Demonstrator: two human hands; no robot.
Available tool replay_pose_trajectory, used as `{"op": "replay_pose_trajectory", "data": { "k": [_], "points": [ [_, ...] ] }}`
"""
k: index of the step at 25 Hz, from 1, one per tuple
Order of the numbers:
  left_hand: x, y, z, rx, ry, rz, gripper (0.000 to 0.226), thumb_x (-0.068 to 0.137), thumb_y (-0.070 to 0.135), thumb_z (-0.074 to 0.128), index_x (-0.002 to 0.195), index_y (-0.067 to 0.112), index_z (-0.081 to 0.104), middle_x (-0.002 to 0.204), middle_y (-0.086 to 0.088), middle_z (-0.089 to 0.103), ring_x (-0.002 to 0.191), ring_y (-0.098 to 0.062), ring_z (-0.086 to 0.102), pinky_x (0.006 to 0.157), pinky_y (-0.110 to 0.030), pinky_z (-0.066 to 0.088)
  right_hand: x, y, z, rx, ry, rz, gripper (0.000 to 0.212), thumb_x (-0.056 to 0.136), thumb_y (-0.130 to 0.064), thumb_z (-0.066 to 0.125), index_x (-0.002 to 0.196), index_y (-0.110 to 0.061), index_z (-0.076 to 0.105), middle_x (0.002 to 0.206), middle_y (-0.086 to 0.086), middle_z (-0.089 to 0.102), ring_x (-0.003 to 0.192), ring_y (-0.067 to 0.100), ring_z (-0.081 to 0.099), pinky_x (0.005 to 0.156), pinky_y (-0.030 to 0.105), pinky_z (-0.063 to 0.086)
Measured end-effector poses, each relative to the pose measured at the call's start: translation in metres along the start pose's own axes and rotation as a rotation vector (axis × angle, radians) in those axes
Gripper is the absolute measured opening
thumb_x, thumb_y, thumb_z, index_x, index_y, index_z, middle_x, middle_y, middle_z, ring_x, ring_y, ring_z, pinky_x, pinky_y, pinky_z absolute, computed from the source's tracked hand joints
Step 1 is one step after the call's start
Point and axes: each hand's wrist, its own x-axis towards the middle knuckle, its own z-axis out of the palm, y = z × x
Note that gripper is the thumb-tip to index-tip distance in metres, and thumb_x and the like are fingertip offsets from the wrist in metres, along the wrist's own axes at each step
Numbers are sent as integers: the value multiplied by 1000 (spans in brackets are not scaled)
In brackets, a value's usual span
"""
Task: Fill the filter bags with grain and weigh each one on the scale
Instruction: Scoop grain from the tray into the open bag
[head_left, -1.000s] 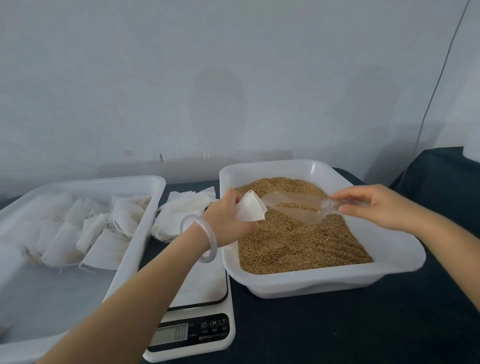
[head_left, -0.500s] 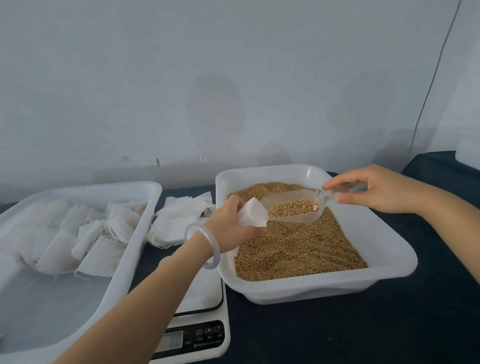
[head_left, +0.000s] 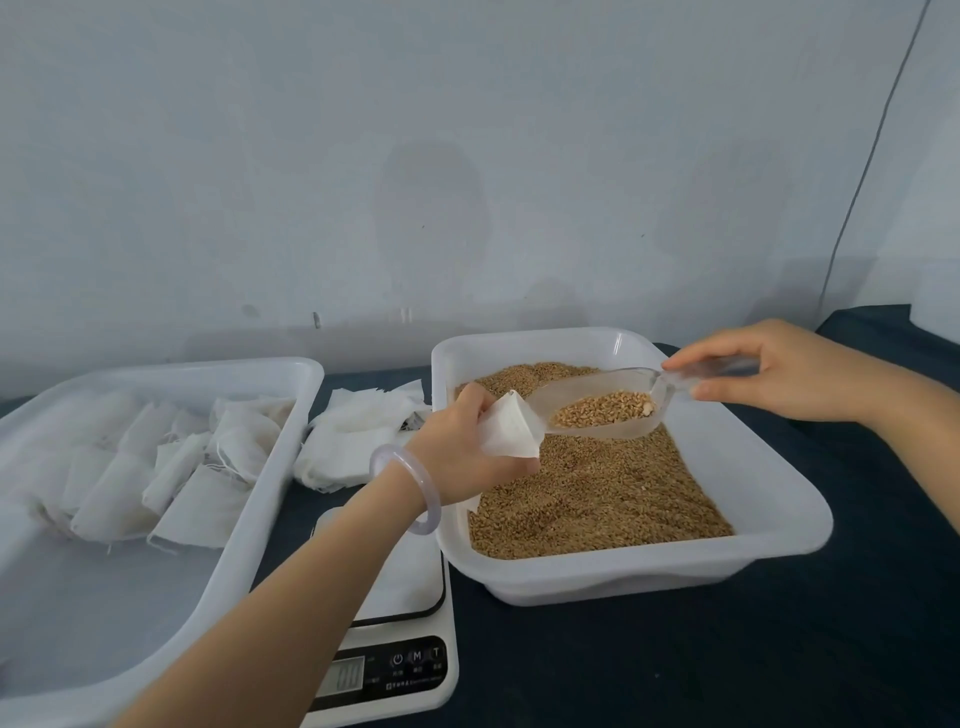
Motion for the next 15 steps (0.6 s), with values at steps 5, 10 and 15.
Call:
{"op": "replay_pose_trajectory", "data": {
  "k": [5, 10, 15],
  "points": [
    [0, 2, 2, 63, -5, 13, 54, 70, 44, 77, 104, 24, 39, 91, 12, 53, 79, -4, 53, 62, -22, 44, -9, 6, -4, 1, 38, 8, 32, 82, -19, 69, 98, -47, 64, 103, -30, 63, 97, -21, 52, 84, 11, 34],
    [3, 13, 13, 71, -22, 37, 53, 70, 47, 76, 102, 28, 38, 88, 17, 51, 73, 1, 53, 54, -17, 39, -4, 2, -1, -38, 4, -4, 32, 83, -20, 68, 100, -46, 63, 107, -28, 61, 103, -15, 51, 93, 21, 35],
    [6, 12, 21, 95, -69, 38, 55, 69, 51, 74, 102, 28, 36, 89, 11, 52, 74, -7, 56, 55, -22, 44, -2, -2, -3, -91, 3, -32, 32, 84, -22, 68, 99, -49, 62, 107, -27, 61, 105, -10, 51, 91, 22, 36]
  ]
}}
